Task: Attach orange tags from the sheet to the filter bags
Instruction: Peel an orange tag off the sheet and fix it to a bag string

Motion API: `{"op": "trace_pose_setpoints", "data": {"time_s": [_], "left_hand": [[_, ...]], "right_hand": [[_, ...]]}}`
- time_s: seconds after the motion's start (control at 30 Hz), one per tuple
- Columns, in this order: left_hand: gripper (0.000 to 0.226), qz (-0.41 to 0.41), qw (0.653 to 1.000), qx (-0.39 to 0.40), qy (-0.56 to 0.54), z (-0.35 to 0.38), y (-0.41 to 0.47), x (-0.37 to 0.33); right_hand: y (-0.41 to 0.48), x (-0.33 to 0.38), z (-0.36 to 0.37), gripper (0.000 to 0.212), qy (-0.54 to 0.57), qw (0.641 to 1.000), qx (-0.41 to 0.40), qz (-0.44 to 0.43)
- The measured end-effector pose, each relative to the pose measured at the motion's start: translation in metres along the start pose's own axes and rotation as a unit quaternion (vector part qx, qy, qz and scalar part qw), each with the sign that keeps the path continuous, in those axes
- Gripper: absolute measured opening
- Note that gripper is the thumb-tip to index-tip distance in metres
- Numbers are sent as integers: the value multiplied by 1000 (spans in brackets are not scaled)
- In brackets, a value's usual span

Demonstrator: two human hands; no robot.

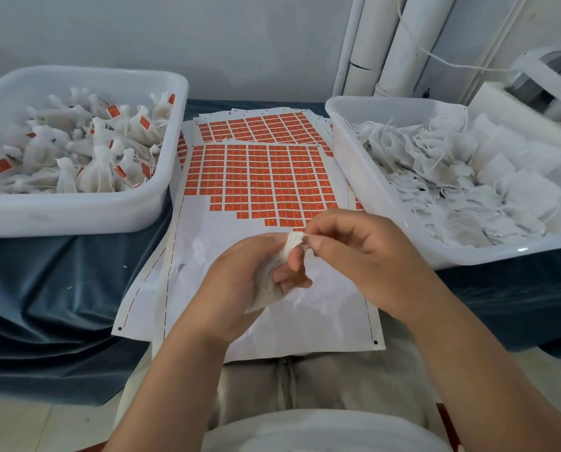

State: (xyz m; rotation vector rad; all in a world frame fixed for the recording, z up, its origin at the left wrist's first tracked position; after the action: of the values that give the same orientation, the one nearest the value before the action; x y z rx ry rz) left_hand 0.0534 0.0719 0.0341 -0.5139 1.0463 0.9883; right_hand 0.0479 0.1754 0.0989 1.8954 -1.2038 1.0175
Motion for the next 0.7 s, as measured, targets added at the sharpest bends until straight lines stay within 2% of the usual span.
{"op": "trace_pose_setpoints", "data": {"time_s": [0.07, 0.13, 0.17, 0.23, 0.3, 0.37, 0.53, 0.7], "left_hand": [[35, -2, 999, 15, -35, 3, 1, 1], [38, -15, 996, 32, -77, 8, 1, 4], [38, -23, 995, 35, -92, 9, 2, 7], [36, -34, 993, 38, -111, 11, 2, 12], [33, -35, 990, 44, -130, 13, 2, 13], [32, -31, 988, 50, -142, 14, 3, 12], [41, -21, 990, 49, -131, 12, 1, 9], [41, -4, 988, 51, -147, 13, 1, 1]], "right_hand": [[1, -20, 13, 19, 129, 985, 64, 95], [0, -35, 20, 23, 234, 954, 83, 167], [-1, -40, 22, 26, 251, 946, 89, 183], [-1, -44, 20, 33, 196, 961, 86, 177], [1, -37, 13, 31, 112, 983, 63, 131], [2, -25, 12, 24, 97, 990, 56, 89], [0, -17, 13, 24, 39, 994, 69, 75], [-3, 8, -7, 3, -56, 995, -71, -29]]}}
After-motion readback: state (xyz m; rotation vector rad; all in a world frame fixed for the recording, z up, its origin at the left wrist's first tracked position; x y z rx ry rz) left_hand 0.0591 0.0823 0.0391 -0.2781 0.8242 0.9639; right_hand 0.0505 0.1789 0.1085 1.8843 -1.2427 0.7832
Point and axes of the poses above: each hand's wrist, its own y-axis towards the middle knuckle, its own z-axis out of the palm, x = y × z, the point moved 10 cm from there along y, towards the middle knuckle, and after that the axes turned 4 degrees about z, right-handed, at the moved point
